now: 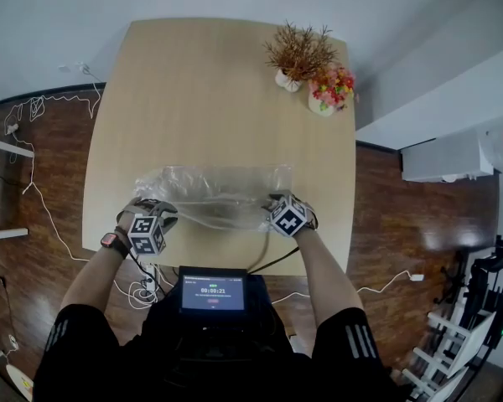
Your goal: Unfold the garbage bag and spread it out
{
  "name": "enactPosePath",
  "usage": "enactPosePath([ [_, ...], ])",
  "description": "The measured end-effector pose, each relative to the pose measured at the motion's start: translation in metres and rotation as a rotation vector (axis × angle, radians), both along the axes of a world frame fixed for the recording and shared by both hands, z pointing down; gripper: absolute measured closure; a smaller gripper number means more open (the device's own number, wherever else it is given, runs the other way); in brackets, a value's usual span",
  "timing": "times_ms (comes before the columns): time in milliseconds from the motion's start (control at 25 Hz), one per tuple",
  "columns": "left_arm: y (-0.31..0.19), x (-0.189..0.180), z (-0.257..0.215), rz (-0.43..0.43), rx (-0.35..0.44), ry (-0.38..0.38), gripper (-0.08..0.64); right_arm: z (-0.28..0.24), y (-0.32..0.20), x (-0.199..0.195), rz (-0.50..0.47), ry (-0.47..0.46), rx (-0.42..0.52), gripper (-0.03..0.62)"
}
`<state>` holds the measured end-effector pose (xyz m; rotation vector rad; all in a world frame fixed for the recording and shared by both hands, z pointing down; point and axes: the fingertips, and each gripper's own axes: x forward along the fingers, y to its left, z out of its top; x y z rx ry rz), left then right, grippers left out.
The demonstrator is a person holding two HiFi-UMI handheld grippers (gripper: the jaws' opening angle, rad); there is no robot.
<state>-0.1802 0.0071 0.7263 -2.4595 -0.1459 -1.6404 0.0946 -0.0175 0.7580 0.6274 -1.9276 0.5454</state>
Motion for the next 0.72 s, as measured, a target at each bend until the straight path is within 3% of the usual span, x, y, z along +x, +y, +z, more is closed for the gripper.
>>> enactPosePath([
  [160,-0.009,0.004,-0.030,-0.041,0.020,0.041,0.443,0.004,0.003,0.002,0.012,-0.002,-0.006,0.376],
  [400,-0.082,-0.002,-0.070,-0.231,0.220,0.062,0.463,-0.001,0.002,0.001,0.006,0.002,0.001,0.376],
  [560,-0.115,-0.015,-0.056,-0.295,0.214,-0.022,0.483,0.002,0.003,0.000,0.011,-0.001,0.007,0.374],
  [720,-0.102,-0.021,-0.015,-0.171,0.118,-0.189,0.483,0.005,0.005,0.001,0.018,-0.001,-0.003,0.376],
])
